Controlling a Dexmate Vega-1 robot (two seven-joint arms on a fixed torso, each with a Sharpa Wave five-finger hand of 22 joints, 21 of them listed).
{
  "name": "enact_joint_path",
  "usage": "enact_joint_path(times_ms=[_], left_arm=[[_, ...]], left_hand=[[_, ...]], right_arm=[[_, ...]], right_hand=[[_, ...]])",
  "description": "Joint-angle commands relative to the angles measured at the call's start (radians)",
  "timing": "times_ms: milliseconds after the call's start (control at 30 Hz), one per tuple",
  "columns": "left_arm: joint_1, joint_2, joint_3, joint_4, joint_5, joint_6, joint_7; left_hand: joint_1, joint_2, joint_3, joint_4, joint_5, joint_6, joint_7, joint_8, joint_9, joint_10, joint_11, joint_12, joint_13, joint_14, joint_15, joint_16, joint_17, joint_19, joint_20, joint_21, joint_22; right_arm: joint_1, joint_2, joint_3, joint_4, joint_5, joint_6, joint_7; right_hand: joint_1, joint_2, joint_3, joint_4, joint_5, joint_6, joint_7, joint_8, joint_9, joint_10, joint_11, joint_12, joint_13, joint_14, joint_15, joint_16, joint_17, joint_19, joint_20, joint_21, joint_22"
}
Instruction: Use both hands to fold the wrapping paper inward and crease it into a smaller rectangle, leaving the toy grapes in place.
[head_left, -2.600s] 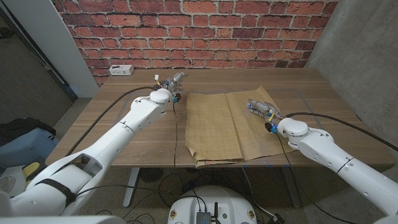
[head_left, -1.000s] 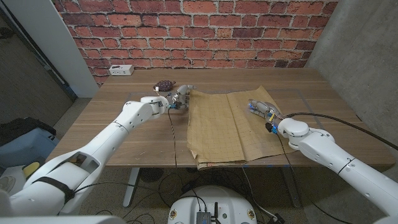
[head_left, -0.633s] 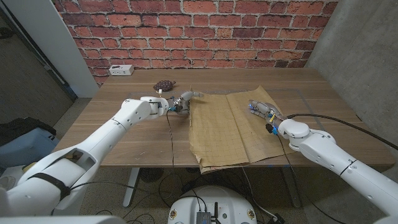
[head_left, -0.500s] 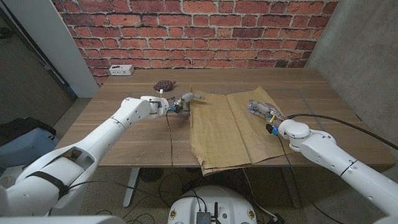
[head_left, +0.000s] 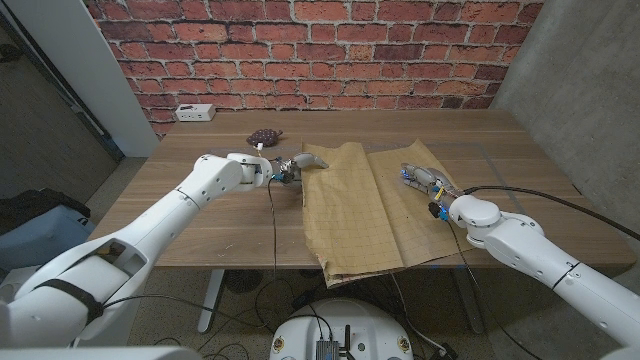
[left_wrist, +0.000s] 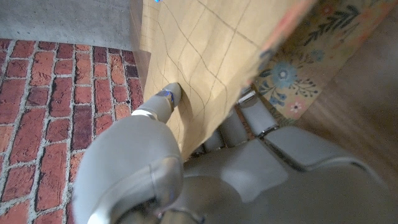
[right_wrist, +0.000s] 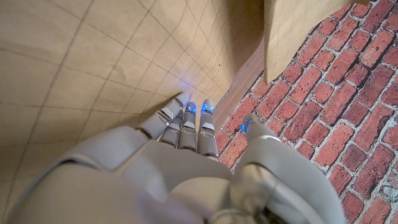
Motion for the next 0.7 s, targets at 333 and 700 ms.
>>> enact_joint_path(times_ms=[333, 700], left_arm=[[0.063, -0.035, -0.12, -0.055, -0.099, -0.022, 0.252], [-0.03, -0.088, -0.061, 0.0, -0.07, -0.019, 0.247]], left_hand=[[0.005, 0.006, 0.029, 0.005, 0.032, 0.007, 0.037, 0.046, 0.057, 0.062, -0.005, 0.005, 0.013, 0.062, -0.028, -0.001, -0.014, 0.06, -0.032, 0.061, 0.005], [0.006, 0.002, 0.051, 0.002, 0.047, 0.0, 0.054, 0.065, 0.085, 0.099, -0.011, -0.009, -0.004, 0.087, -0.038, -0.014, -0.019, 0.088, -0.046, 0.092, 0.001]], right_arm=[[-0.134, -0.027, 0.08, -0.105, -0.088, 0.144, -0.139], [-0.128, -0.001, 0.034, -0.183, -0.309, 0.131, -0.249]], right_hand=[[0.021, -0.01, 0.011, -0.033, 0.001, 0.01, 0.0, 0.0, 0.003, 0.009, 0.0, -0.001, 0.003, 0.025, 0.004, 0.0, -0.004, 0.033, 0.018, 0.007, 0.001], [0.085, -0.044, 0.013, -0.112, -0.011, -0.04, -0.062, -0.007, 0.002, -0.071, -0.05, -0.016, 0.003, -0.049, -0.013, -0.019, -0.006, -0.152, 0.025, -0.034, 0.002]])
